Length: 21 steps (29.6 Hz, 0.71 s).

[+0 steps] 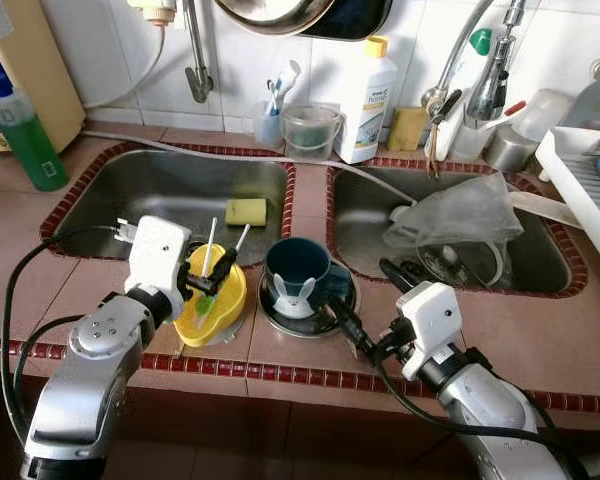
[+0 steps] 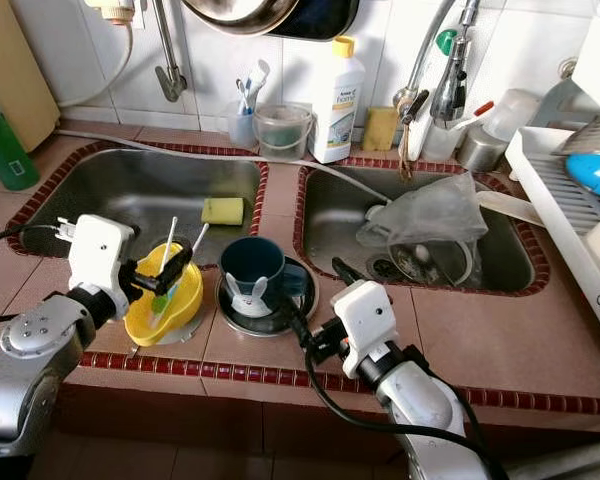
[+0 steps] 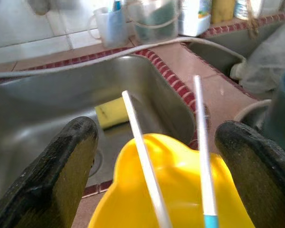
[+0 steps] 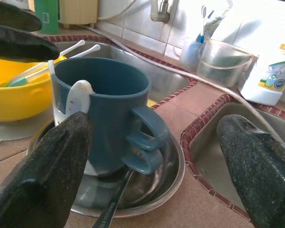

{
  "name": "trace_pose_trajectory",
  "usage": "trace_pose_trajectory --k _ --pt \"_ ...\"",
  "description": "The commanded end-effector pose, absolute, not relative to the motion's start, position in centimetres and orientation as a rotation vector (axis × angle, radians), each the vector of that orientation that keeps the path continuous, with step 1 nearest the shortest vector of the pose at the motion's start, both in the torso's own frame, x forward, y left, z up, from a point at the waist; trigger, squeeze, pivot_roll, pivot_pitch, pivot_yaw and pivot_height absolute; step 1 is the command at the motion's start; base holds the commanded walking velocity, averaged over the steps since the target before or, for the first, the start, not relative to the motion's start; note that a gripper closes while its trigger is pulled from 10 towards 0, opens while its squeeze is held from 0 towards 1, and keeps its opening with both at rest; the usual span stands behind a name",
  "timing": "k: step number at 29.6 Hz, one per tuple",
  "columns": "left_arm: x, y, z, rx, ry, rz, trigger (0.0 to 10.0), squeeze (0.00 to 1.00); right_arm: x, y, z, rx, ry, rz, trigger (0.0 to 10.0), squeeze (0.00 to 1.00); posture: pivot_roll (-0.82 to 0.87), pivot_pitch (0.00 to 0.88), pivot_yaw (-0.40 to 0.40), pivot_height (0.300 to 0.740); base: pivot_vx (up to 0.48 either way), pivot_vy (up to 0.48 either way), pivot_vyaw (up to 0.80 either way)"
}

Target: Kitchen organization

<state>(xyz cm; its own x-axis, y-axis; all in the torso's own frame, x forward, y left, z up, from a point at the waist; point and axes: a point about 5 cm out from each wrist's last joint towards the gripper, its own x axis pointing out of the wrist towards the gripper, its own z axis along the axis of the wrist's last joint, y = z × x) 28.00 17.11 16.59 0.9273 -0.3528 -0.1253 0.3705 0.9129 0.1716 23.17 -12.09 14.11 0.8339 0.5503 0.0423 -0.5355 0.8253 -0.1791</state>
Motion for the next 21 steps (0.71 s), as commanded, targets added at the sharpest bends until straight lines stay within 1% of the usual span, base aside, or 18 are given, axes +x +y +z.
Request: trace_pose_trajectory --k 1,8,10,15,20,21 --pt "27.7 16.7 17.2 0.210 0.063 -0.407 10.0 0.00 22.9 -12.0 14.6 -0.162 -0.105 0.599 10.0 0.00 -0.03 0.080 -0.005 0.740 0.000 0.000 0.00" --pt "27.8 16.3 18.4 0.224 0.019 -0.459 10.0 0.00 23.5 -12.0 15.4 -0.150 -0.130 0.597 10.0 0.00 -0.03 0.070 0.000 0.740 0.000 0.000 0.00" --pt "28.0 16.4 18.9 0.221 0.000 -0.454 10.0 0.00 23.7 -12.0 15.9 -0.149 -0.165 0.613 10.0 0.00 -0.03 0.069 -0.001 0.740 0.000 0.000 0.00" --pt "28.2 16.3 19.7 0.199 -0.018 -0.459 10.0 0.00 24.2 -12.1 16.5 -0.116 -0.189 0.576 10.0 0.00 -0.03 0.060 -0.001 0.740 0.000 0.000 0.00" --pt "28.0 15.3 20.1 0.206 -0.038 -0.515 10.0 0.00 24.7 -11.8 17.0 -0.101 -0.201 0.563 10.0 0.00 -0.03 0.050 -0.005 0.740 0.000 0.000 0.00" --pt "27.8 14.9 20.2 0.221 -0.040 -0.549 10.0 0.00 24.8 -11.8 17.0 -0.101 -0.202 0.563 10.0 0.00 -0.03 0.049 -0.005 0.740 0.000 0.000 0.00"
